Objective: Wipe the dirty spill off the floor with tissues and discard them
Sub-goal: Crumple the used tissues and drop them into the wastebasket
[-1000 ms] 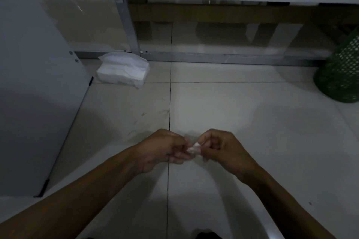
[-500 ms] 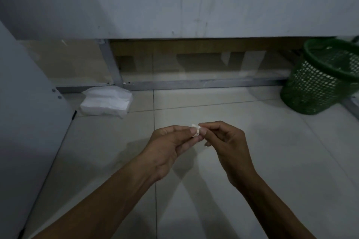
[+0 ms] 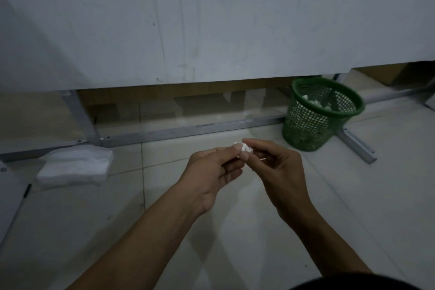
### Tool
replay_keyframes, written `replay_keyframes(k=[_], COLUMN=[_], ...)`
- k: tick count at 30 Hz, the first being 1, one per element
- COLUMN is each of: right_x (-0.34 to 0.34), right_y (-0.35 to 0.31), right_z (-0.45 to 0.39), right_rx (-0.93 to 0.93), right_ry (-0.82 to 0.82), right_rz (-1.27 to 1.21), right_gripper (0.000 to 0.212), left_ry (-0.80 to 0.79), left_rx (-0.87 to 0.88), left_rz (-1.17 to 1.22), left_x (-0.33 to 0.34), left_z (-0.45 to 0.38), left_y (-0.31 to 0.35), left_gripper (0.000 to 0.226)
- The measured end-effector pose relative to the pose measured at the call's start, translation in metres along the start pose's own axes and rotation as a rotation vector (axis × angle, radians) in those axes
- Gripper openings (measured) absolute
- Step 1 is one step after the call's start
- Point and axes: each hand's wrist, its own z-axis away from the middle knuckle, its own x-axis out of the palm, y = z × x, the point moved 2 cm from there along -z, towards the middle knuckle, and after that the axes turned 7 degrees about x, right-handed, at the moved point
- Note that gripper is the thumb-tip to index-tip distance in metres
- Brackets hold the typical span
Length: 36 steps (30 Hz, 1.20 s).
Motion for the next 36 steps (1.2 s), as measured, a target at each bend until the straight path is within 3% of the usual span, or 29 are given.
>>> replay_keyframes(k=[11,16,22,29,33,36], right_x=[-0.042,-0.075,-0.129,-0.165,-0.174,-0.168], right_y=[-0.025,-0.038,-0.052,-0.036,-0.002,0.019], right_z=[-0.026,-0.056,-0.133,-0.204,-0.217,-0.212], right_rx=[-0.051,-0.041,-0.038,0.059,0.357,0.403], right_ry=[0.103,0.365,0.615,0.808,0.741,0.693], right_rz=[-0.116,-0.29,-0.319,-0.104,0.225,0.283], right_gripper=[0.016,0.021,0.024,0.022,0.037,0.037], left_ry=[-0.134,-0.126,-0.068,0.012,0.044,0.055], left_rx=[0.045,0.101,0.155,0.173,0.171,0.162], left_rz=[-0.138,-0.181,-0.173,-0.179,-0.212,-0.256], left_x=[0.064,0.085,0.083,0.057,0.041,0.035], left_z=[-0.017,-0.035,-0.054,-0.063,-0.063,-0.062], left_y=[0.037,0.056,0.076,0.085,0.087,0.093], left_gripper=[0.02,0.017,0.009,0.01,0.01,0.012])
